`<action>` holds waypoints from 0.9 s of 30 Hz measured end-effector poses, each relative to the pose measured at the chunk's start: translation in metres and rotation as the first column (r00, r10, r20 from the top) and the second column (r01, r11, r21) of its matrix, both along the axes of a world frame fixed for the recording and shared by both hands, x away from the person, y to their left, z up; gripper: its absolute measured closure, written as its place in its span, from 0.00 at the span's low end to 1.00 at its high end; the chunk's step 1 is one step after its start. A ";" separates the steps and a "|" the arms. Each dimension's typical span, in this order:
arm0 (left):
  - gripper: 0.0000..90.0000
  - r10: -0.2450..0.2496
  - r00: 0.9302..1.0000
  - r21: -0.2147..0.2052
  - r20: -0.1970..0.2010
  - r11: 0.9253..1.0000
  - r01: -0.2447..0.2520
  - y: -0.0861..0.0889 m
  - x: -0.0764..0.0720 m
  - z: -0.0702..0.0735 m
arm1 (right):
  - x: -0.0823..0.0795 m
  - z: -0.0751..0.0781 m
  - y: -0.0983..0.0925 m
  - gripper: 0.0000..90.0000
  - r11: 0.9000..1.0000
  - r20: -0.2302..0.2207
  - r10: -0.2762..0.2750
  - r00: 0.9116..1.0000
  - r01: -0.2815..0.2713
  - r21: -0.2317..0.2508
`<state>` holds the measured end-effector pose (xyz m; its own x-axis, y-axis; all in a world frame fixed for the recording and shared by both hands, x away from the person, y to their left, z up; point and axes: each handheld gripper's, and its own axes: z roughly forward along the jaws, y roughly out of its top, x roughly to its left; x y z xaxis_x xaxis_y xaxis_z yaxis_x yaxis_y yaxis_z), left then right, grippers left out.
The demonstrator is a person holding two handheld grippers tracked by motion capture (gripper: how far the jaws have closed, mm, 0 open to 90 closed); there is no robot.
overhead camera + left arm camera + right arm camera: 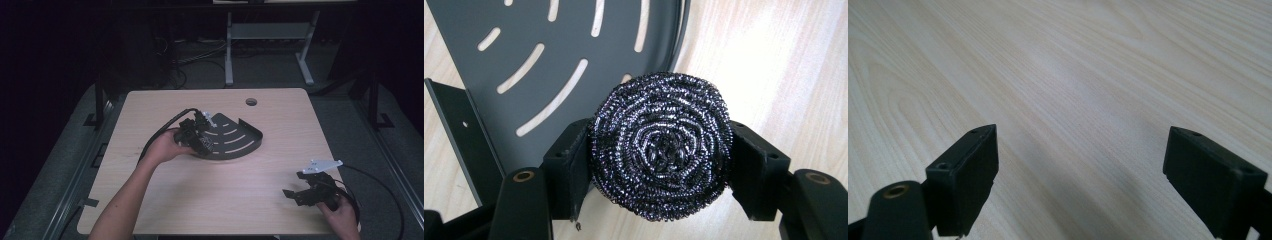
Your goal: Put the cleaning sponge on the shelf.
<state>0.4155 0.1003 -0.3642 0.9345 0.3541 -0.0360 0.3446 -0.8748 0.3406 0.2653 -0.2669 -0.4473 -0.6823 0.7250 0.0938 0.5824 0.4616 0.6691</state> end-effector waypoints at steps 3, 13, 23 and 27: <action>0.37 -0.003 1.000 -0.007 0.001 1.000 0.003 -0.004 0.003 0.001 | -0.001 0.000 0.000 0.16 1.000 -0.003 -0.006 1.000 0.006 0.002; 0.37 0.009 1.000 -0.021 -0.009 1.000 -0.009 -0.009 0.016 0.000 | -0.001 0.000 -0.002 0.16 1.000 -0.003 -0.003 1.000 0.003 0.003; 0.37 0.018 1.000 -0.017 -0.016 1.000 -0.018 -0.014 0.027 -0.005 | 0.000 0.000 -0.001 0.16 1.000 -0.005 -0.004 1.000 0.004 0.005; 0.37 0.016 1.000 -0.016 -0.014 1.000 -0.016 -0.020 0.031 -0.004 | 0.000 -0.001 -0.001 0.16 1.000 -0.003 -0.002 1.000 0.002 0.005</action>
